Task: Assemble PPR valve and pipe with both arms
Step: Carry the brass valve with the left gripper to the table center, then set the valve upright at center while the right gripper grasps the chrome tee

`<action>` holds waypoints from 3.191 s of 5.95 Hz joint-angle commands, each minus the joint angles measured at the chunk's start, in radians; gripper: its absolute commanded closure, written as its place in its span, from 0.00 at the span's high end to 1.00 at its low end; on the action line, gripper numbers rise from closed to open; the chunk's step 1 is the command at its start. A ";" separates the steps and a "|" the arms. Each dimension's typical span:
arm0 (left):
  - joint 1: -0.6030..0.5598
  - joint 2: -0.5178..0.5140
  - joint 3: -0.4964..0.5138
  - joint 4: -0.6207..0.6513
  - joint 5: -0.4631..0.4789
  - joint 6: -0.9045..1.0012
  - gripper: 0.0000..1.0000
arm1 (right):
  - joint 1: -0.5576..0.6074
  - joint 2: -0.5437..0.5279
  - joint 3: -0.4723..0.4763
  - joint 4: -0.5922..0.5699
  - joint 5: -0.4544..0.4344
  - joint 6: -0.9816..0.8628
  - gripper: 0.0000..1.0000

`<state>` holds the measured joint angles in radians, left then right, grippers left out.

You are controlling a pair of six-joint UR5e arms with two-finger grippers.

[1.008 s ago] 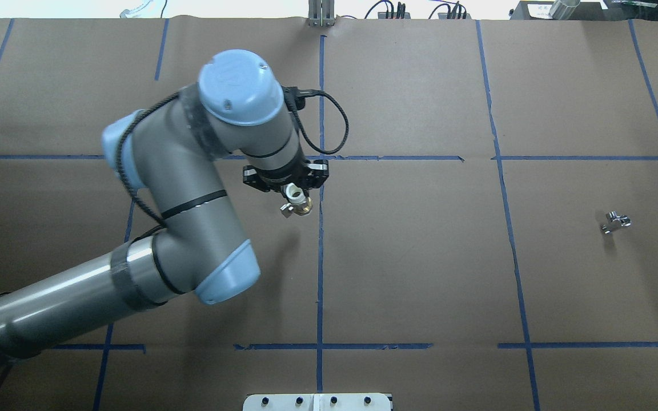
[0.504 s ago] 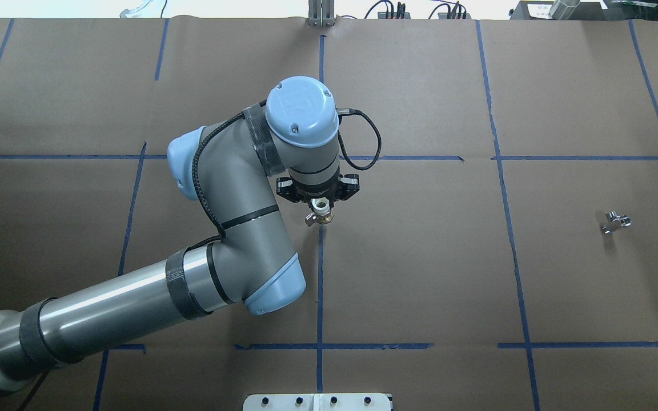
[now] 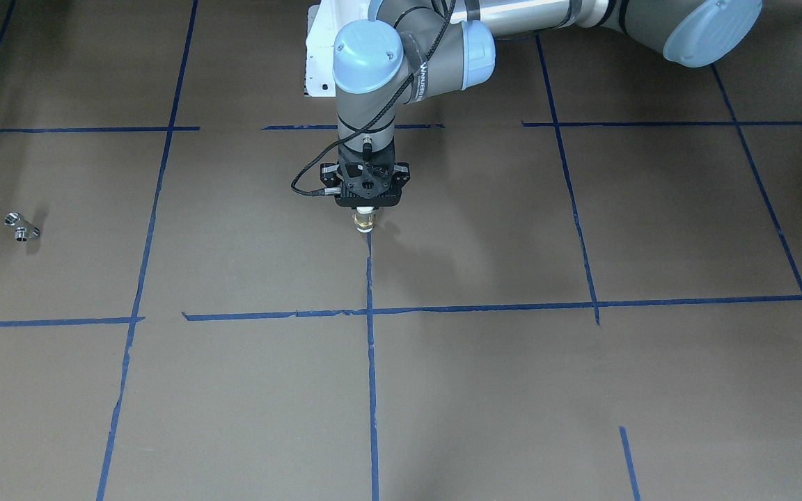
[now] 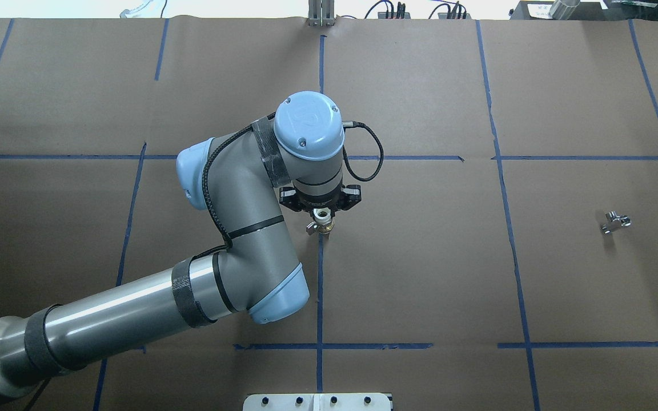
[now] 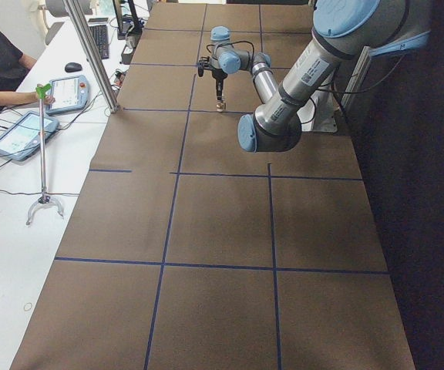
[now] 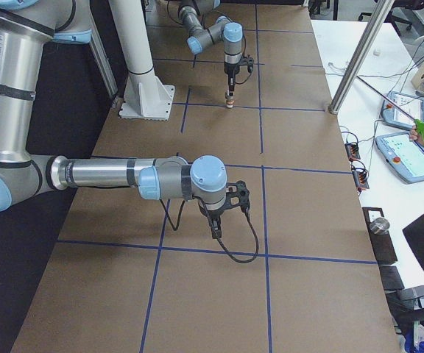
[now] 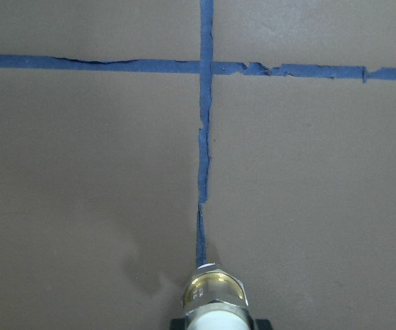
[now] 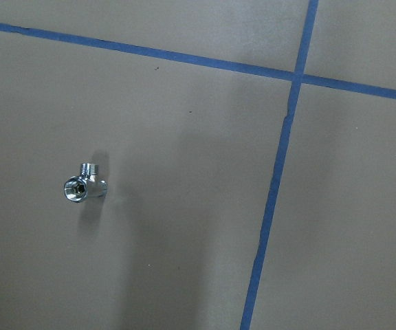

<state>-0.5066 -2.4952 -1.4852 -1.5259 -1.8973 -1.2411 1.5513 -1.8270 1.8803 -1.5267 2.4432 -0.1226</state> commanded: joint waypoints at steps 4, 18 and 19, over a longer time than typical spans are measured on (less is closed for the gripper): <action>0.002 0.009 -0.003 -0.011 0.000 -0.003 0.78 | -0.025 0.005 0.000 0.003 -0.003 -0.009 1.00; -0.024 0.240 -0.391 -0.003 -0.005 -0.051 0.93 | -0.585 0.167 -0.207 0.424 -0.242 0.632 0.96; -0.026 0.240 -0.394 -0.003 -0.005 -0.051 0.93 | -0.585 0.175 -0.213 0.424 -0.243 0.633 0.88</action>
<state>-0.5313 -2.2557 -1.8771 -1.5290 -1.9022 -1.2916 0.9689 -1.6588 1.6761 -1.1030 2.2008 0.5103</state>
